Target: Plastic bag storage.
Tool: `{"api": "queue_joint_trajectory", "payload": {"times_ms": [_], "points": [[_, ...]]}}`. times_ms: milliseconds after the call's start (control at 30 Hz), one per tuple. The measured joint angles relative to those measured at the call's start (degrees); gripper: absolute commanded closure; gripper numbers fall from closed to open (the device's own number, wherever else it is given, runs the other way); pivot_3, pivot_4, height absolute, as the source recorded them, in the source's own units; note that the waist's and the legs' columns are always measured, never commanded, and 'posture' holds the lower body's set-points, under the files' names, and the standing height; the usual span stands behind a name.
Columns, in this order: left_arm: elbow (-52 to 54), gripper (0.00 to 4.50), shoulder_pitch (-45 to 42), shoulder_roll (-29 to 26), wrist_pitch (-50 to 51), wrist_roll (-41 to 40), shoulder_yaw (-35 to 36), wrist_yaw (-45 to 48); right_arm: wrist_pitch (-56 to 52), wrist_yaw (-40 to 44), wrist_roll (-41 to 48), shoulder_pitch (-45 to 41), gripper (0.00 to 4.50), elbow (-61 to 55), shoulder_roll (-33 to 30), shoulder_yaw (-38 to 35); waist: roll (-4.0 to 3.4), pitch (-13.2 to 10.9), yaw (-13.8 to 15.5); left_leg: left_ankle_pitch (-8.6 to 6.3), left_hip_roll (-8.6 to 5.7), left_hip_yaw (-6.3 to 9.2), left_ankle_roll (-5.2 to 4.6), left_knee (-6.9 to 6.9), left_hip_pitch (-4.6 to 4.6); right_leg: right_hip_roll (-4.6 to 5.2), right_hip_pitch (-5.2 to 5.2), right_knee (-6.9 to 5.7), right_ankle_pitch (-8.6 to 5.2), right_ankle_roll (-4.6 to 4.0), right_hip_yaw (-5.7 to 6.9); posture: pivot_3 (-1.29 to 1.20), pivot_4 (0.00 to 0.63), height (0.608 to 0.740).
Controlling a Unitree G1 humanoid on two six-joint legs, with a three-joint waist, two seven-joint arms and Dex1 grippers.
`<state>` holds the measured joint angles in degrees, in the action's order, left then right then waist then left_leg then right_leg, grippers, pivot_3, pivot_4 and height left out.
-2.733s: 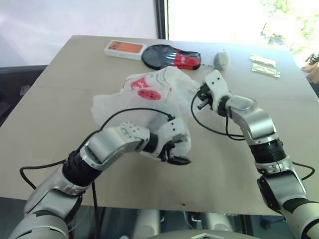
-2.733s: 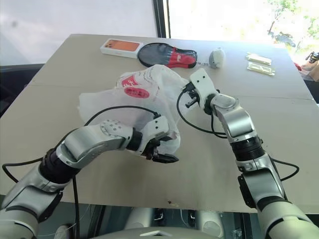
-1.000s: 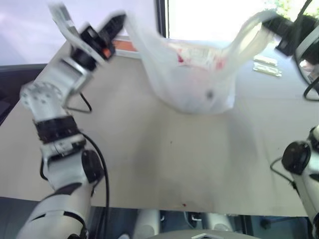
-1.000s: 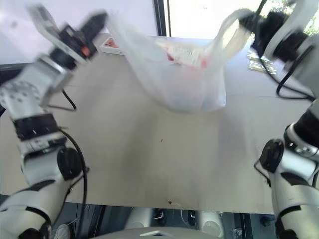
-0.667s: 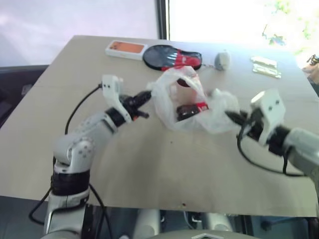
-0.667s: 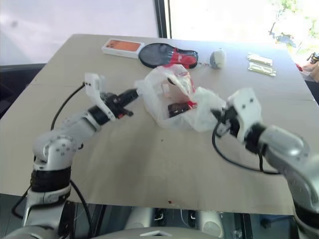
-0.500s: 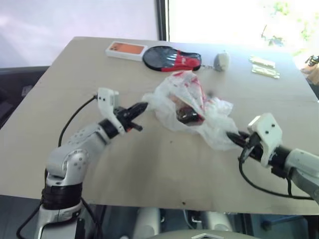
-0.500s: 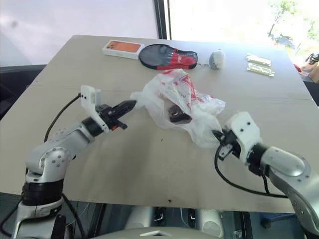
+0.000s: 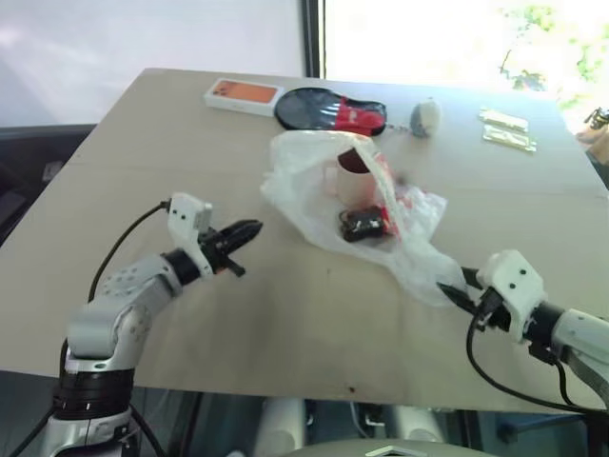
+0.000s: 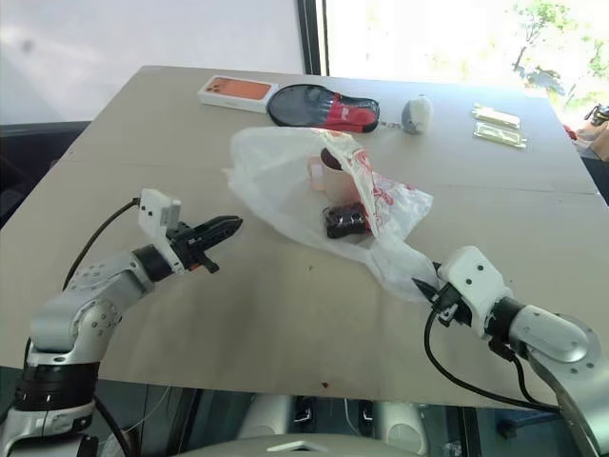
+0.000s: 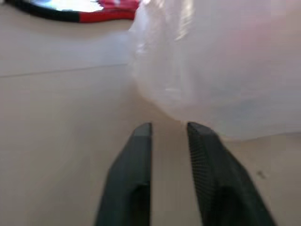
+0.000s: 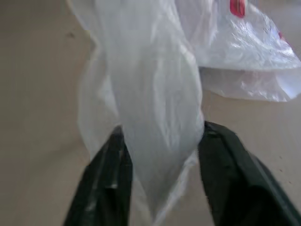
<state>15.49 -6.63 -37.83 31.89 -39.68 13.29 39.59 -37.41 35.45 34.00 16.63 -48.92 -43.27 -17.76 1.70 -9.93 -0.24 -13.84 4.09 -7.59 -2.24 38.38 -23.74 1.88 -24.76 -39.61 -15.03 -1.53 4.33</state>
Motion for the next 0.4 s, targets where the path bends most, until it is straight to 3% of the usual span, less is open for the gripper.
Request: {"api": "queue_joint_trajectory", "payload": {"times_ms": [67,100,133,267,400], "points": [[2.62,1.0,2.95,0.01,-0.14,-1.06,1.22,0.94,-0.44,4.27,7.46,6.75,0.0,-2.5,-0.04,-10.0,0.0,0.01,0.39,-0.01,0.0,0.08,-0.02,-0.03,0.02,0.0,0.1,0.13,0.0,0.0,0.08,0.0,0.15,0.74],[3.09,0.79,3.6,0.03,-0.13,-1.12,1.52,1.02,-0.5,5.38,8.8,8.29,0.0,-2.8,-0.05,-12.34,0.0,0.01,0.57,-0.02,0.0,0.08,-0.04,-0.04,0.02,0.0,0.11,0.14,0.0,0.0,0.09,0.0,0.15,0.74],[4.32,0.07,5.34,-0.01,-0.14,-1.11,2.27,1.26,-0.38,8.58,11.23,13.87,0.0,-3.11,0.21,-18.63,0.01,0.03,0.94,-0.05,0.01,0.11,-0.07,-0.04,0.03,0.0,0.17,0.21,0.0,0.0,0.14,0.0,0.15,0.74],[7.76,0.02,11.22,-2.15,0.0,-0.78,3.75,2.38,5.25,17.21,9.19,23.97,0.0,-0.23,2.63,-32.91,0.07,0.24,1.04,-0.17,0.08,0.18,-0.26,-0.04,0.16,-0.01,0.39,0.47,0.01,0.03,0.27,0.0,0.15,0.74],[7.39,0.02,11.78,-4.65,0.33,-1.06,6.78,4.25,10.42,21.46,3.74,25.43,0.0,6.22,1.78,-34.82,0.03,0.28,1.03,-0.33,0.11,0.24,-0.01,-0.05,0.27,0.01,0.53,0.63,-0.12,-0.2,0.38,0.0,0.15,0.74]]}}
